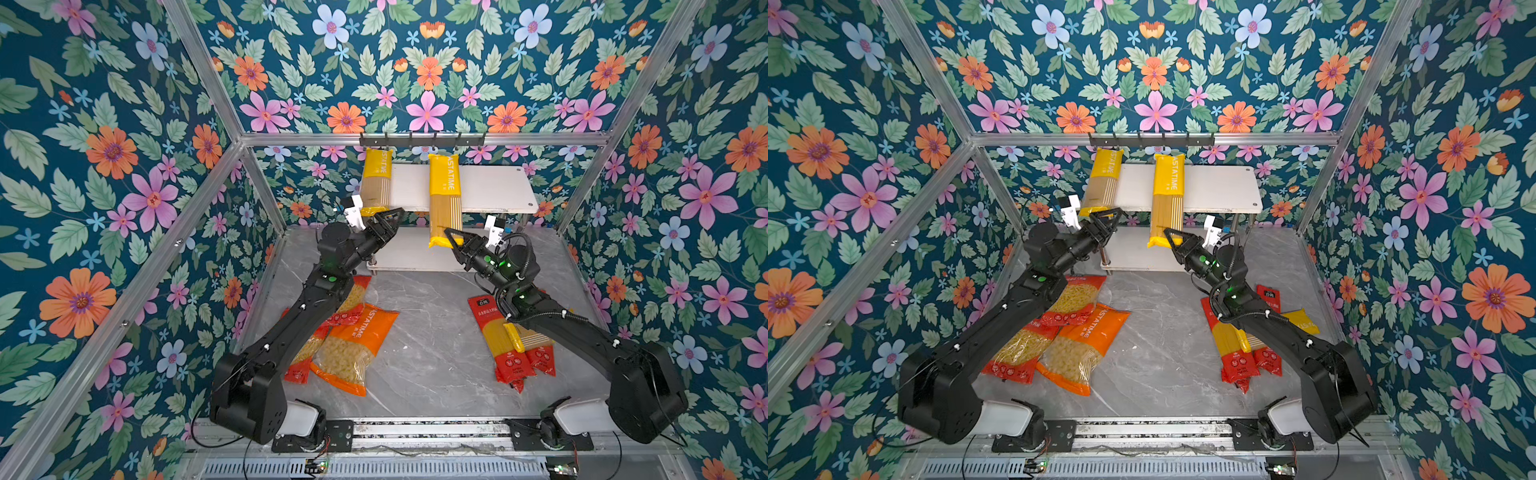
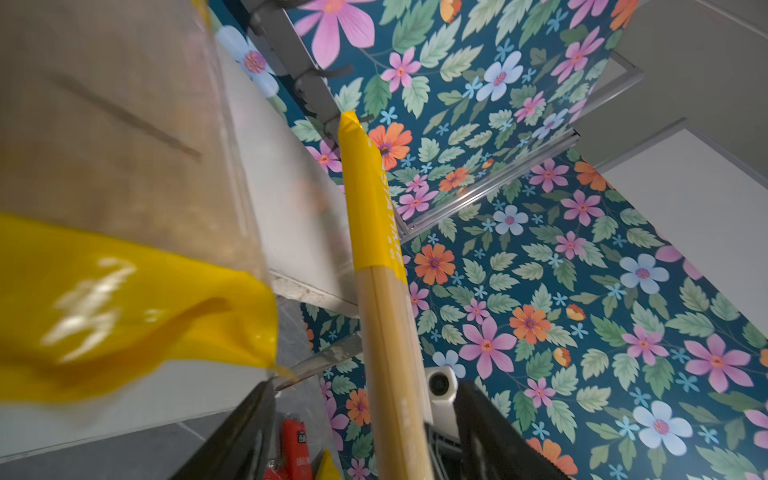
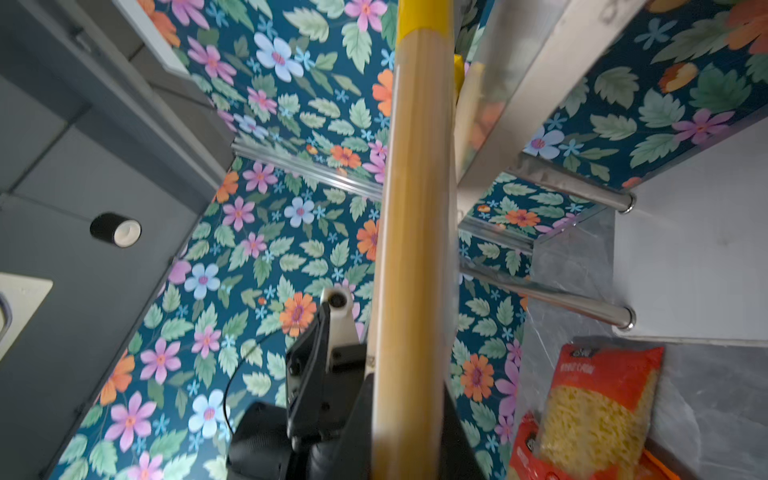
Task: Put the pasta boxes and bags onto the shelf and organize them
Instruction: 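Stand the pack on the upper shelf beside the first with both grippers, then open both grippers and lower them back toward the table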
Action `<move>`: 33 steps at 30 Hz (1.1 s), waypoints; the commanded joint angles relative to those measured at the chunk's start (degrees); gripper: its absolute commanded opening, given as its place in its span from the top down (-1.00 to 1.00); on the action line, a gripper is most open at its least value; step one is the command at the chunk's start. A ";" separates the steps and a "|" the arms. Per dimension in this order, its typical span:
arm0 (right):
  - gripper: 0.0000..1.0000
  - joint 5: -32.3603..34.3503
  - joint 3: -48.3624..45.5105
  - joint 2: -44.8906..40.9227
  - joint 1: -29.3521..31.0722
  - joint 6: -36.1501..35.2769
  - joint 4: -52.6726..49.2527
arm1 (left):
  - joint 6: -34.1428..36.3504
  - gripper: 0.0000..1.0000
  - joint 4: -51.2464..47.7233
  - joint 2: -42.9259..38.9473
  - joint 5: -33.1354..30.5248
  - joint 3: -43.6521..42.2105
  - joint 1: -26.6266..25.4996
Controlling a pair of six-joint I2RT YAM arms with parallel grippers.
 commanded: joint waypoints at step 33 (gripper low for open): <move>1.00 2.65 35.05 23.57 5.68 4.98 -17.43 | 10.05 -0.42 -10.32 -17.11 -9.11 -16.02 3.11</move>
